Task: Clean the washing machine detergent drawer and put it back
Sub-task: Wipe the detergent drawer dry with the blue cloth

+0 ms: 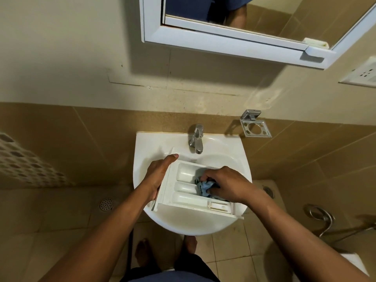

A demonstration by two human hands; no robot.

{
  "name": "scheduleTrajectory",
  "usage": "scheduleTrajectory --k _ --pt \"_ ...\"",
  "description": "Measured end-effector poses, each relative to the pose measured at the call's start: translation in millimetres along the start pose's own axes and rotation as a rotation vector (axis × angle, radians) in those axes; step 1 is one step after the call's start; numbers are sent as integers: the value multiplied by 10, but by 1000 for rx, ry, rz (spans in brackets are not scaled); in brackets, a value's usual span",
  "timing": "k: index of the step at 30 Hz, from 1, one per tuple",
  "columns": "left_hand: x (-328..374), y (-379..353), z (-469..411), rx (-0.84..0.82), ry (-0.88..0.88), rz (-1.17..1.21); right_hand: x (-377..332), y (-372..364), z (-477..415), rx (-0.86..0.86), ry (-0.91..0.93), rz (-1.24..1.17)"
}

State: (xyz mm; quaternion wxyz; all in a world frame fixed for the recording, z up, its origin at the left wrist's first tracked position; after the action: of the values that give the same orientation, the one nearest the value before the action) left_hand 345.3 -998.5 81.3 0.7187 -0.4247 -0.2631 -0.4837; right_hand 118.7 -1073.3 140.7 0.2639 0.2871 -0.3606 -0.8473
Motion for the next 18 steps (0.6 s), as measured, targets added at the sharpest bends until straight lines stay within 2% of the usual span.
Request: scheduleTrajectory --k 2,5,8,14,16,18 --pt "5 -24 11 5 -7 -1 -129 60 -56 72 56 -6" --pt "54 -83 -3 11 -24 -5 -384 -5 -199 256 136 -182" --pt "115 -23 -19 41 -26 8 -362 -204 -275 236 129 -199" --pt "47 109 14 59 -25 -11 28 -13 -75 19 30 -81" --pt "20 76 12 52 -19 2 -56 85 -119 68 15 -56" --pt "-1 41 -25 63 -14 -15 -290 109 -258 221 25 -55"
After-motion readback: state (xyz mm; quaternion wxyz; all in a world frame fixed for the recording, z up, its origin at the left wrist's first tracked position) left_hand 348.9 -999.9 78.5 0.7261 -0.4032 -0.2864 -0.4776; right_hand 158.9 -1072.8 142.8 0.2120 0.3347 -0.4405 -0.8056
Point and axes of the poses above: each hand's wrist, its own z-axis away from the middle knuckle, its own y-axis out of the back of the hand, x = y × z, the point moved 1 cm from there along -z, towards the middle knuckle, and after that the axes turned 14 degrees about -x, right-handed, at the moved point
